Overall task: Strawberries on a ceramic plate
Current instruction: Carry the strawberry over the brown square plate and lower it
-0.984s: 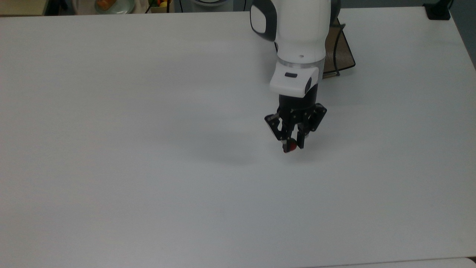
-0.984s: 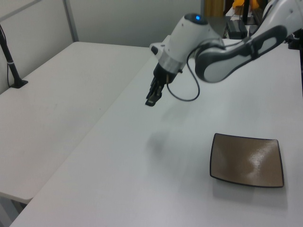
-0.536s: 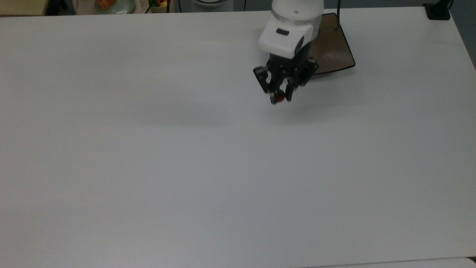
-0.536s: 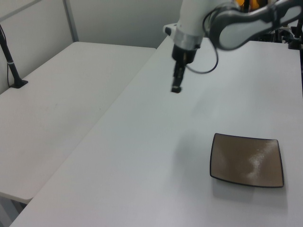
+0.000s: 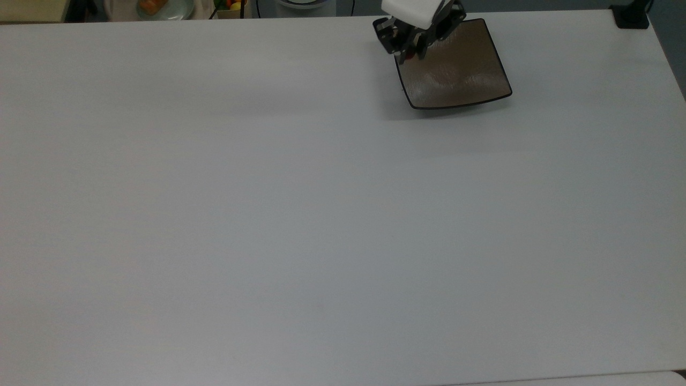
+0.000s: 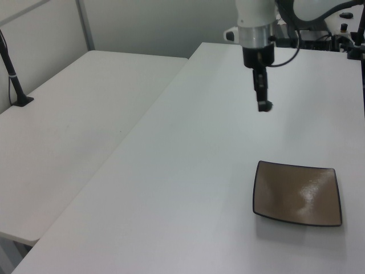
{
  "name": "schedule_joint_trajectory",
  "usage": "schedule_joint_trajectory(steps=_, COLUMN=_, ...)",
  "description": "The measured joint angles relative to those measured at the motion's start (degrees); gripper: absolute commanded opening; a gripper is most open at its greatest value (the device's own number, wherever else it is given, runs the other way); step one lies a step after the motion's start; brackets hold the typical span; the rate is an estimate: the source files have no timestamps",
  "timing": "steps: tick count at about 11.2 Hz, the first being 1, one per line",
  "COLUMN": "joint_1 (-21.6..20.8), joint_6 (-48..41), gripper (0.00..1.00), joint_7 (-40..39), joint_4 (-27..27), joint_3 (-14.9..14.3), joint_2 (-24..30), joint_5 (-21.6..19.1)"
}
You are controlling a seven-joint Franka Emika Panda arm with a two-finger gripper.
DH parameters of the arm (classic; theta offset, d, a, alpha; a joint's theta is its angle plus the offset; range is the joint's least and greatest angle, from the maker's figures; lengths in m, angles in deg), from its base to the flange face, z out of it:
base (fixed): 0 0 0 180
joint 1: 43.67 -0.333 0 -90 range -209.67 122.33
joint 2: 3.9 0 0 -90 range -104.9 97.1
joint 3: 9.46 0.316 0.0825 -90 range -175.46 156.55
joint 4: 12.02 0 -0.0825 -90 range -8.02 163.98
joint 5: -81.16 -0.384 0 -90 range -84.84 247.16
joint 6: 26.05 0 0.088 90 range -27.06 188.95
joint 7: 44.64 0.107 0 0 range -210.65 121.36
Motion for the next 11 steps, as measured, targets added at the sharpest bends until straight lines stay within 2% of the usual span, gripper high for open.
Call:
schedule_joint_trajectory(steps=3, joint_1=-1.7, joint_6=-5.4, gripper=0.14, joint_7=0.5, joint_4=1.7, joint_3=1.6, joint_2=0.0, joint_5=-2.7)
schedule_joint_trajectory(steps=7, joint_1=-5.9, joint_6=-5.2, gripper=0.14, joint_7=4.2, joint_4=7.7, joint_3=1.8, joint_2=-0.7, joint_5=-5.4)
schedule_joint_trajectory(steps=11, joint_1=-7.4, joint_6=5.2, gripper=0.14, joint_7=7.8, joint_4=12.9, joint_3=1.8, joint_2=-3.2, joint_5=-8.4)
